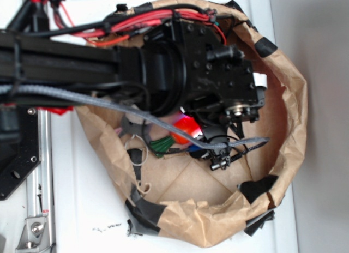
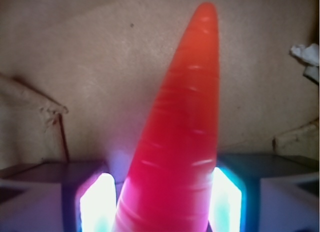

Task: Grab the carrot.

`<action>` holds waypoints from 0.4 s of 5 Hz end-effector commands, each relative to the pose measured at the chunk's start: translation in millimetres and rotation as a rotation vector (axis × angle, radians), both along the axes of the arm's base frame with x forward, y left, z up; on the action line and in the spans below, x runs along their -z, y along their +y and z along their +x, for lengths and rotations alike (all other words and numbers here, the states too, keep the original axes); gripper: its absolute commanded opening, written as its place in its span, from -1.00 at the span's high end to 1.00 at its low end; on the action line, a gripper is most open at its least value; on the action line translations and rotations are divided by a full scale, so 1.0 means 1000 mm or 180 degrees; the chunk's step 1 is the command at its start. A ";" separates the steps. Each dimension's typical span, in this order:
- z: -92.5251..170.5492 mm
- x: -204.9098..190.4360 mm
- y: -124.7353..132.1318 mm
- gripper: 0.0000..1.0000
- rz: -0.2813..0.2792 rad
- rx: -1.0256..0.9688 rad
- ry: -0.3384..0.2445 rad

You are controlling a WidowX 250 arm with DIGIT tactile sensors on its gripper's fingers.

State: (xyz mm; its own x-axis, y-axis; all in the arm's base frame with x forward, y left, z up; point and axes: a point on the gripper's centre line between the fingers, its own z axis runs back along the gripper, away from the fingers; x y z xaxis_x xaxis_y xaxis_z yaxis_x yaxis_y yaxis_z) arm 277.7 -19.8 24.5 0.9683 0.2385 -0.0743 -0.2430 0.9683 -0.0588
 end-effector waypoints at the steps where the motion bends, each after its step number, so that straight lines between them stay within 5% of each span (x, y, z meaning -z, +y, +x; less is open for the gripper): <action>1: 0.004 -0.108 0.008 1.00 -0.0259 0.0401 -0.0891; 2: -0.008 -0.158 0.000 1.00 -0.0287 0.0509 -0.1071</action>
State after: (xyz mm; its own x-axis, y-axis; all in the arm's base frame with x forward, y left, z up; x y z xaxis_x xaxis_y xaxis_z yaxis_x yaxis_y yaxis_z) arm 272.2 -18.8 169.7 0.9805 0.0971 0.1710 -0.0649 0.9806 -0.1848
